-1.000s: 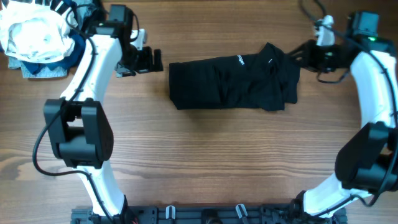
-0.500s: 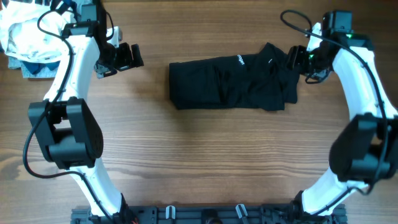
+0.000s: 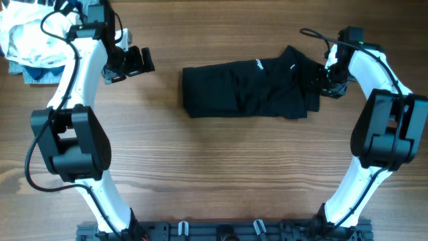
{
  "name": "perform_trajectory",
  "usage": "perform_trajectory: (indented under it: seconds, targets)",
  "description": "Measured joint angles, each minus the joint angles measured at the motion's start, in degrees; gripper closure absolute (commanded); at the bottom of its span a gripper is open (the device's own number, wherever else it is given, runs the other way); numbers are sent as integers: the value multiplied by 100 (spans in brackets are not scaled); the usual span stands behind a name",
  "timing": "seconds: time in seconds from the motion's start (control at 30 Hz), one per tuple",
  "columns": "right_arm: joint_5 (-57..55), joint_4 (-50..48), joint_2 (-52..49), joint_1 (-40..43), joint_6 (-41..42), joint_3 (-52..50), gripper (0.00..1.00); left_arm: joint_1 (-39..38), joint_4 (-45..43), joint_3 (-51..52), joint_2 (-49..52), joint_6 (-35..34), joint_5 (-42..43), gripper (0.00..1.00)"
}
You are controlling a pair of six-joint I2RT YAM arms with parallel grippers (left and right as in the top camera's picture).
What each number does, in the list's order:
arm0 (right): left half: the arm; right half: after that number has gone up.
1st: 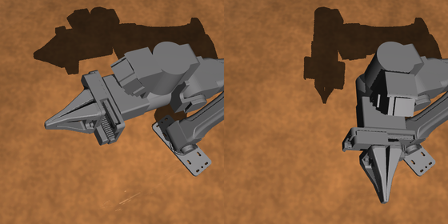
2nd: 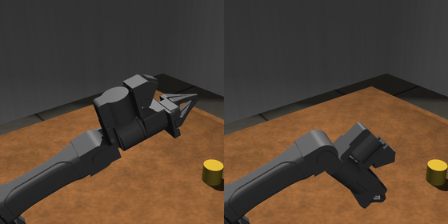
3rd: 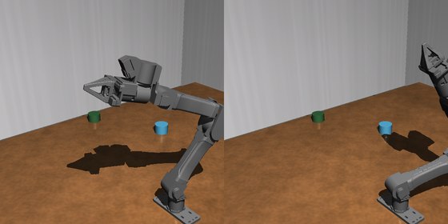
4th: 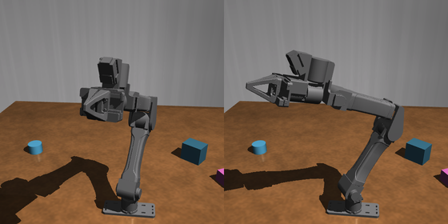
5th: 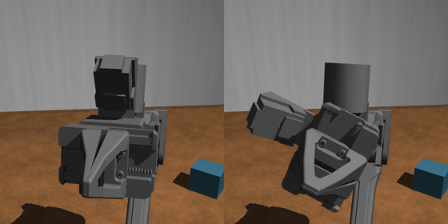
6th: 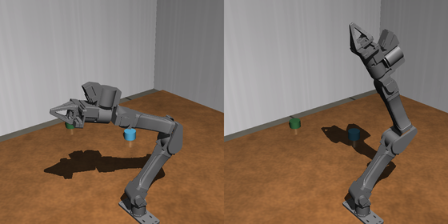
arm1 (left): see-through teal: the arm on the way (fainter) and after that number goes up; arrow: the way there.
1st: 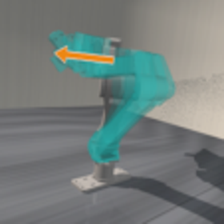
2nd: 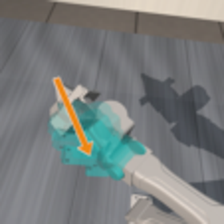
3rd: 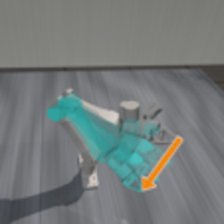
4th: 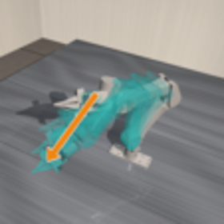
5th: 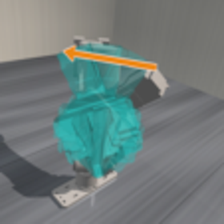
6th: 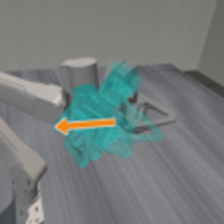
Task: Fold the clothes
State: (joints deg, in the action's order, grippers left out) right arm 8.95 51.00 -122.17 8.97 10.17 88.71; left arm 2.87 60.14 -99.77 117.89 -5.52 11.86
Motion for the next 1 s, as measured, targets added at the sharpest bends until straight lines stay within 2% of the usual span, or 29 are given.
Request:
perform_trajectory:
  seconds: [0.1, 0.33, 0.5, 0.7, 0.83, 1.0]
  targets:
    - [170, -127, -15, -4, 35, -4, 96, 0, 0, 0, 0, 0, 0, 0]
    - [310, -173, -31, 81, 31, -7, 96, 0, 33, 0, 0, 0, -2, 0]
    - [625, 2, 2, 608, -166, -7, 96, 0, 50, 0, 0, 0, -2, 0]
    - [981, 417, 750, 1167, -675, 2, 96, 0, 52, 0, 0, -2, -2, 0]
    - [1202, 575, 1491, 957, -907, 133, 96, 0, 52, 0, 0, -17, -2, 0]
    - [1318, 601, 2131, 116, -1029, 236, 96, 0, 42, 0, 0, -20, -133, 0]
